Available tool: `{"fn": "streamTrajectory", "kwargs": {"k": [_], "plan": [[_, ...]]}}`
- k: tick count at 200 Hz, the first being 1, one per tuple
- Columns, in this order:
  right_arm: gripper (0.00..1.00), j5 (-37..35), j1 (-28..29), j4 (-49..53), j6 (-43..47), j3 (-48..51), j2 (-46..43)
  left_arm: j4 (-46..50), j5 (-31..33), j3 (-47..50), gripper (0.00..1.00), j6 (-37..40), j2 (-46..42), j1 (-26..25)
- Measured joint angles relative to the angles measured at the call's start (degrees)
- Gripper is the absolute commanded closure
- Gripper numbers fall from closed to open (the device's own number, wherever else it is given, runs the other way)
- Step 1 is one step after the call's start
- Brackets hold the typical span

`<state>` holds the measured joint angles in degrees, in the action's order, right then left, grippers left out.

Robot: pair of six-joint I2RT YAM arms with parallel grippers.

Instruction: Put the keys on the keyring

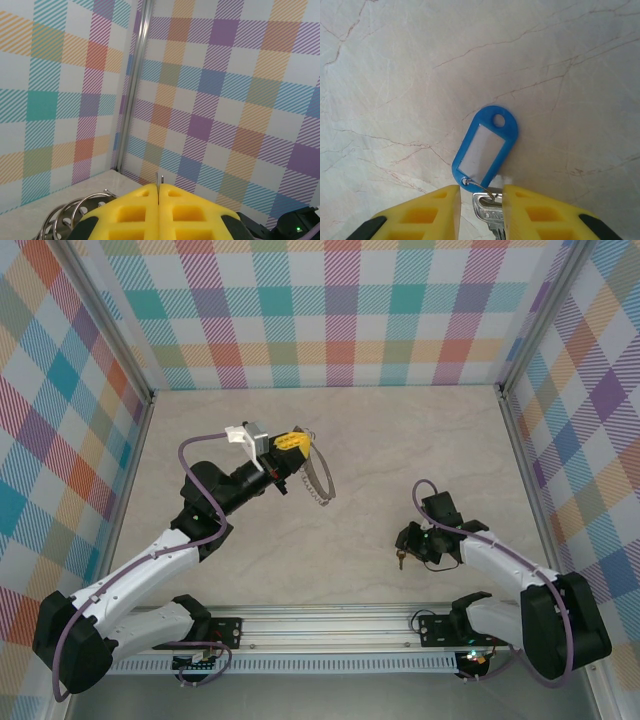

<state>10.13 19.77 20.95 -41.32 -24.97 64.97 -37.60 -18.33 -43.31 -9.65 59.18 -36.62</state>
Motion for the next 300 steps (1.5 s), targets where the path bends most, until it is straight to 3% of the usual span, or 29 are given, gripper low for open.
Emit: {"fn": "streamTrajectory", "kwargs": {"k": [58,120,178,201,268,300], "plan": [[0.74,0.04,0.15,-1.90,0.24,0.00,2.08,0.00,0.00,0.00,1.00,0.00,0.00,0.00],[1.00,0.74,0.22,-1.86,0.55,0.00,1.22,0.00,0.02,0.00,1.00,0.00,0.00,0.00],[1.00,1.11,0.37,-1.20,1.20,0.00,-0.81,0.00,0.02,0.00,1.00,0.00,0.00,0.00],[0.91,1.11,0.37,-1.18,1.33,0.00,-0.74,0.00,0.02,0.00,1.00,0.00,0.00,0.00],[0.89,1.53,0.48,-1.66,1.33,0.00,1.27,0.00,0.02,0.00,1.00,0.00,0.00,0.00],[0.83,1.57,0.48,-1.68,1.38,0.00,1.27,0.00,0.02,0.00,1.00,0.00,0.00,0.00]]}}
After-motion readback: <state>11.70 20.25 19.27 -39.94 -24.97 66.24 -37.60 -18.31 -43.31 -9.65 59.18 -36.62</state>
